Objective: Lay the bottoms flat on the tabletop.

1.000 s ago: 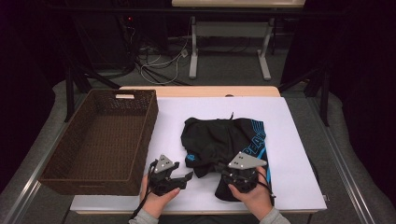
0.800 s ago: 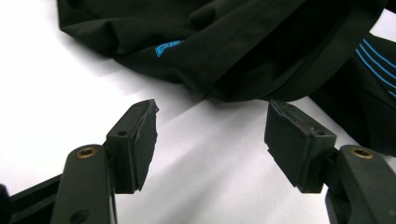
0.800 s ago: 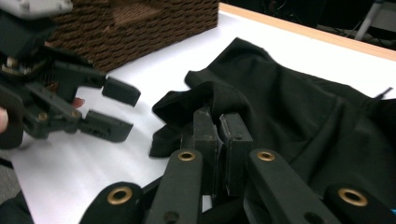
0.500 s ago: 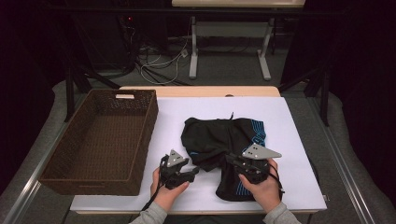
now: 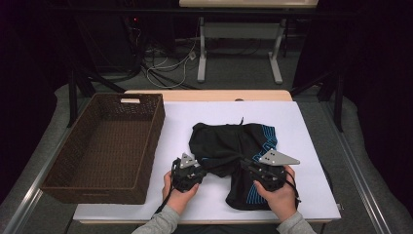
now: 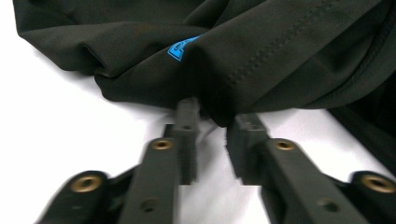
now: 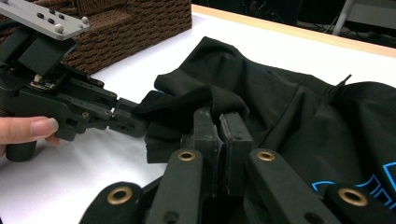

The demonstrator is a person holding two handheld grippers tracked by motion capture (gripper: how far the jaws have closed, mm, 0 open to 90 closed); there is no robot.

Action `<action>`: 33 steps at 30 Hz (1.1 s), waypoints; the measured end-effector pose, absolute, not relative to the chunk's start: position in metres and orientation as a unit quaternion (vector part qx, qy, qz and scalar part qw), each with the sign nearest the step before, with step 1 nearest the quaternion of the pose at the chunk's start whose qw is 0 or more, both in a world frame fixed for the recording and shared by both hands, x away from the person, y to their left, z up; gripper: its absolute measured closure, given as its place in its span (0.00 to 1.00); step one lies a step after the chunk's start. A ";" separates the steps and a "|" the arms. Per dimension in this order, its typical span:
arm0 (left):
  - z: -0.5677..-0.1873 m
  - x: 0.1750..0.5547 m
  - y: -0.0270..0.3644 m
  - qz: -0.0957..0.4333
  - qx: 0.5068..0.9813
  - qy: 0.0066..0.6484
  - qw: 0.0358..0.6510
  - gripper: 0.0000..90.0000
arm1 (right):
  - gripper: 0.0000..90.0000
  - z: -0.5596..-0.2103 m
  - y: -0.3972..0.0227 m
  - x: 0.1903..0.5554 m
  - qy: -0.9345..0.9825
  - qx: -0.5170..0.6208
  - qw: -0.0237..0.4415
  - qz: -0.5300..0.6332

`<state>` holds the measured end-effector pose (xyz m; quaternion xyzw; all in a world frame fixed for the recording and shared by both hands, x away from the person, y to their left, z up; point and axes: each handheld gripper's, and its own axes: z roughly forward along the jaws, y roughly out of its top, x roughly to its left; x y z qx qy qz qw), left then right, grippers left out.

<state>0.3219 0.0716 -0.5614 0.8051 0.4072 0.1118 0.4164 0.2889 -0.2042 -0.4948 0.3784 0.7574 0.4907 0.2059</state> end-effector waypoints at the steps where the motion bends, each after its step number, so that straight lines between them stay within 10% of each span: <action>1: -0.561 0.321 0.073 0.112 0.807 0.407 0.413 0.91 | 0.96 -0.495 -0.204 0.288 0.758 0.378 0.206 0.491; 33: -0.516 0.258 0.147 0.133 0.794 0.416 0.422 0.99 | 0.96 -0.512 -0.185 0.251 0.809 0.340 0.135 0.460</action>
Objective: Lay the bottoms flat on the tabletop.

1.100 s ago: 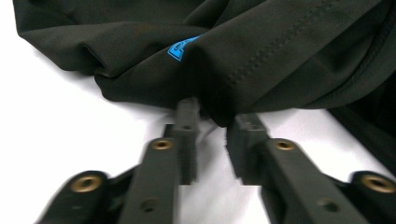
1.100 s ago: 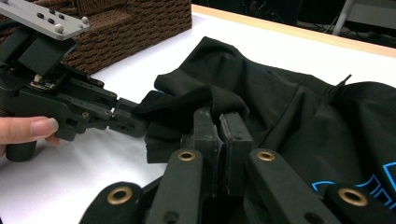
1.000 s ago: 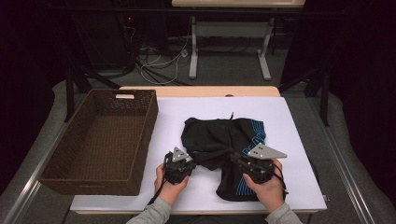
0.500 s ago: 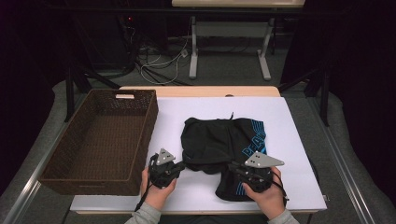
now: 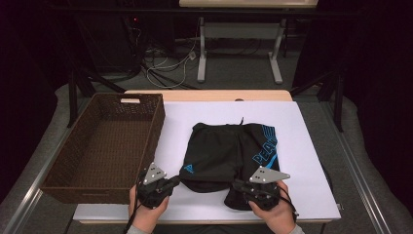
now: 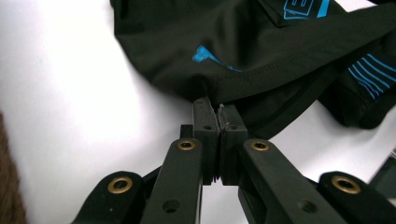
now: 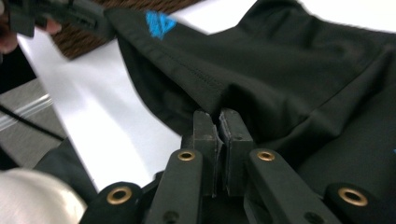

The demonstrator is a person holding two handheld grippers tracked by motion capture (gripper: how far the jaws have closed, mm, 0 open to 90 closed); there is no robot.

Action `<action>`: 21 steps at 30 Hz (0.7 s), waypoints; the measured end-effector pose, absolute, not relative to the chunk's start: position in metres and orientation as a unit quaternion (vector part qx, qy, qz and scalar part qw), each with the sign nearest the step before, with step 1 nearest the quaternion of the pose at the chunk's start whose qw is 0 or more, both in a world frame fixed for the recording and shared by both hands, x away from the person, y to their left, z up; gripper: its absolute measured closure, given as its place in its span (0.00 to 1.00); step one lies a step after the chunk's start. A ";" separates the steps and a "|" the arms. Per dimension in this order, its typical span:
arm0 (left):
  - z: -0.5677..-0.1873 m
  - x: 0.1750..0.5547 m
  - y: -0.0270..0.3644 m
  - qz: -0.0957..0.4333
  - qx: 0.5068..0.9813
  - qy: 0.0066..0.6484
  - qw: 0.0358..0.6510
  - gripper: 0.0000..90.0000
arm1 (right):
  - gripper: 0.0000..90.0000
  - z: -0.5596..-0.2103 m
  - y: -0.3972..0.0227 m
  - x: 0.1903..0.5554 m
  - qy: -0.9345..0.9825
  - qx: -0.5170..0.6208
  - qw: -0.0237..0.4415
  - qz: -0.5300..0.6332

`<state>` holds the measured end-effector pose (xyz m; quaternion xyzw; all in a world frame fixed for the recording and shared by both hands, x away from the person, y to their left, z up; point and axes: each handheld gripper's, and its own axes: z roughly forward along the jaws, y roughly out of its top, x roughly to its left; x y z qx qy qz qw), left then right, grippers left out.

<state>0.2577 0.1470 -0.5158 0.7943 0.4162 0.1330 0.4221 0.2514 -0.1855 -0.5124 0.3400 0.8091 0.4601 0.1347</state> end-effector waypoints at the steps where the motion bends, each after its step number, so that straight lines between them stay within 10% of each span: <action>1: -0.517 0.254 0.150 0.134 0.794 0.419 0.421 0.99 | 0.96 -0.514 -0.184 0.250 0.813 0.337 0.130 0.456; 21: -0.526 0.219 0.181 0.121 0.776 0.450 0.426 0.99 | 0.97 -0.541 -0.159 0.222 0.863 0.285 0.050 0.414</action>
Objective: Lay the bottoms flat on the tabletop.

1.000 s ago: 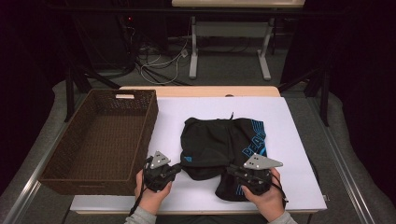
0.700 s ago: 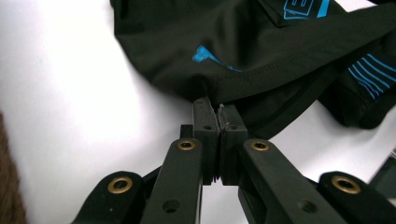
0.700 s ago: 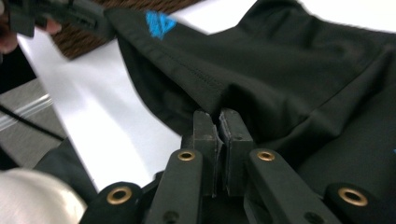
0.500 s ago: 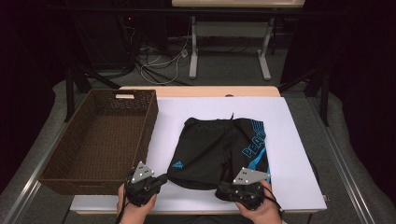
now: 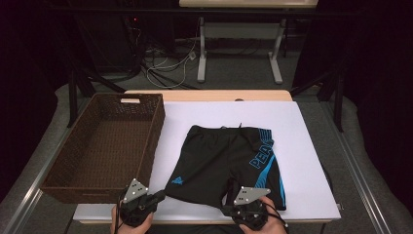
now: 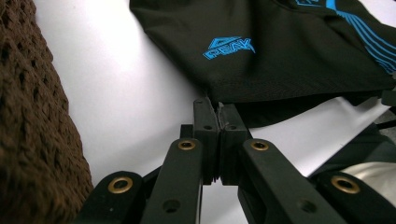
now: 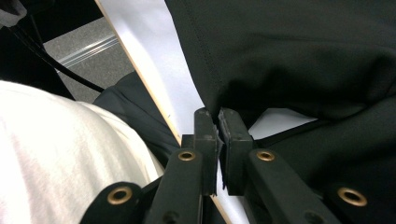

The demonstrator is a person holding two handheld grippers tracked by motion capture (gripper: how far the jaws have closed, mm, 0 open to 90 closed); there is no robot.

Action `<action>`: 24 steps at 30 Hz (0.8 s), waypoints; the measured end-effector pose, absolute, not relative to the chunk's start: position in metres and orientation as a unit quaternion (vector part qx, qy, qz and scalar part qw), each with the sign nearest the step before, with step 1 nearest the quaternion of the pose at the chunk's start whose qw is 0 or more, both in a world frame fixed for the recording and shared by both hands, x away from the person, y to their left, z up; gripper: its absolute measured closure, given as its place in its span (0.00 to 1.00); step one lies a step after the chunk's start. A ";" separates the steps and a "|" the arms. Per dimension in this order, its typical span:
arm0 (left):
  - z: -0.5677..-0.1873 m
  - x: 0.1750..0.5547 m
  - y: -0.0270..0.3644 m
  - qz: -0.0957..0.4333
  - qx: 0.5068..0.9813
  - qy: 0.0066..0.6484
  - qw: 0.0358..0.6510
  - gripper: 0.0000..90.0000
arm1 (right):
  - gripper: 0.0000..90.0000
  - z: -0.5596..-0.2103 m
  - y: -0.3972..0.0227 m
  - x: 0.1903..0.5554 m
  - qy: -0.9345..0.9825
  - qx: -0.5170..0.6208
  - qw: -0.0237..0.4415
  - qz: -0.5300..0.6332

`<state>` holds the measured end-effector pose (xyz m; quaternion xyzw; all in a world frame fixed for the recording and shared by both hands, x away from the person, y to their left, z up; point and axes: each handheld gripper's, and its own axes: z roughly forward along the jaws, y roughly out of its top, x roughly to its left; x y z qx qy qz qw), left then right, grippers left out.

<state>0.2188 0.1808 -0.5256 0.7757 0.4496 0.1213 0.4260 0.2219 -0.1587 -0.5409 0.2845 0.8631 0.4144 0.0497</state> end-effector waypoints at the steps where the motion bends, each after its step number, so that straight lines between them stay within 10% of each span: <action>1: -0.525 0.217 0.181 0.122 0.776 0.447 0.427 0.99 | 0.97 -0.540 -0.160 0.221 0.865 0.283 0.049 0.412; 24: -0.521 0.201 0.185 0.107 0.778 0.443 0.432 0.99 | 0.97 -0.528 -0.177 0.207 0.846 0.277 0.032 0.455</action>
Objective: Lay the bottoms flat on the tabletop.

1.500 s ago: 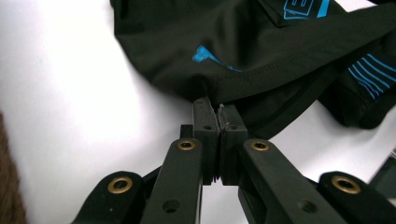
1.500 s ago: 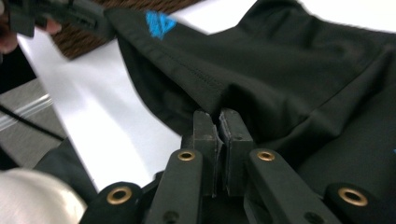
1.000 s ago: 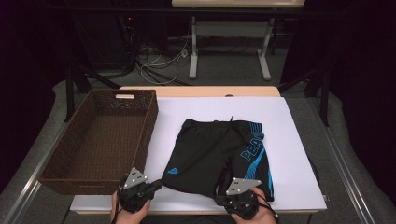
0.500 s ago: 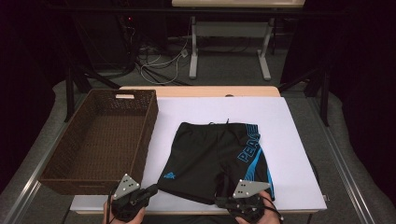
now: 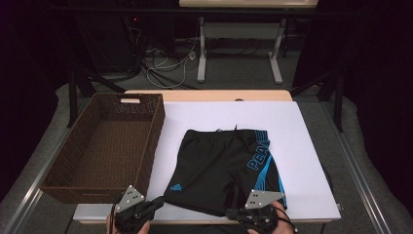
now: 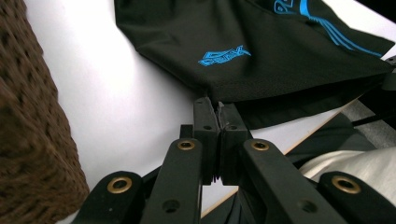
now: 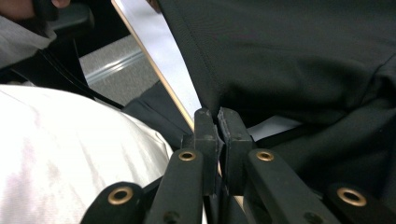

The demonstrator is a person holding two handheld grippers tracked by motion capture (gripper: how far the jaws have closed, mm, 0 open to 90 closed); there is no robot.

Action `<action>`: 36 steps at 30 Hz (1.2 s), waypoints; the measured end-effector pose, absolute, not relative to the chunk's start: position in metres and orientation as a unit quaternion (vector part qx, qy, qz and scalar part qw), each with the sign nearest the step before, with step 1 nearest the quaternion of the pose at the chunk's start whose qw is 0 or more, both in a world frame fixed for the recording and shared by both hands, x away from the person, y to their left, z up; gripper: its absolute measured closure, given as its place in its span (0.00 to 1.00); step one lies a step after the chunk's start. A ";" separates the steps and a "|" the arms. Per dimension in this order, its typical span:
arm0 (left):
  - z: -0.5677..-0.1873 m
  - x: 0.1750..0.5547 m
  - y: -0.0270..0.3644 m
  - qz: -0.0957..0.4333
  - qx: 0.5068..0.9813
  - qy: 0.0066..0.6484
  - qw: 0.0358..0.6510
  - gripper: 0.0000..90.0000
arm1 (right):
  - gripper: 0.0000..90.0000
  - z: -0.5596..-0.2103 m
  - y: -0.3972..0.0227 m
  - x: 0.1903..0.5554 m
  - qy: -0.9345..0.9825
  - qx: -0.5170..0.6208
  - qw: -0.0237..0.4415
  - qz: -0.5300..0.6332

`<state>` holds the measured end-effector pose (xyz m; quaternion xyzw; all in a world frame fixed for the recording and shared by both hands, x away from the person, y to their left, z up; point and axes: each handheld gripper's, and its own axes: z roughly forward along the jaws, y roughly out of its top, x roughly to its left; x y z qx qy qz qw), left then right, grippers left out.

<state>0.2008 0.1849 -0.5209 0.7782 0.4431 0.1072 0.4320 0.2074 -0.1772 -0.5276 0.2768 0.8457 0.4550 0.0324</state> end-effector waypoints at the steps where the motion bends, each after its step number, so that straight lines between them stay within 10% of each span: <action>1: -0.523 0.200 0.183 0.101 0.775 0.446 0.436 0.98 | 0.97 -0.528 -0.177 0.207 0.847 0.276 0.031 0.453; 17: -0.522 0.208 0.169 0.112 0.755 0.445 0.468 0.58 | 0.70 -0.517 -0.206 0.216 0.804 0.323 0.079 0.493; 36: -0.521 0.234 0.132 0.101 0.779 0.398 0.474 0.44 | 0.68 -0.518 -0.283 0.241 0.757 0.462 0.168 0.430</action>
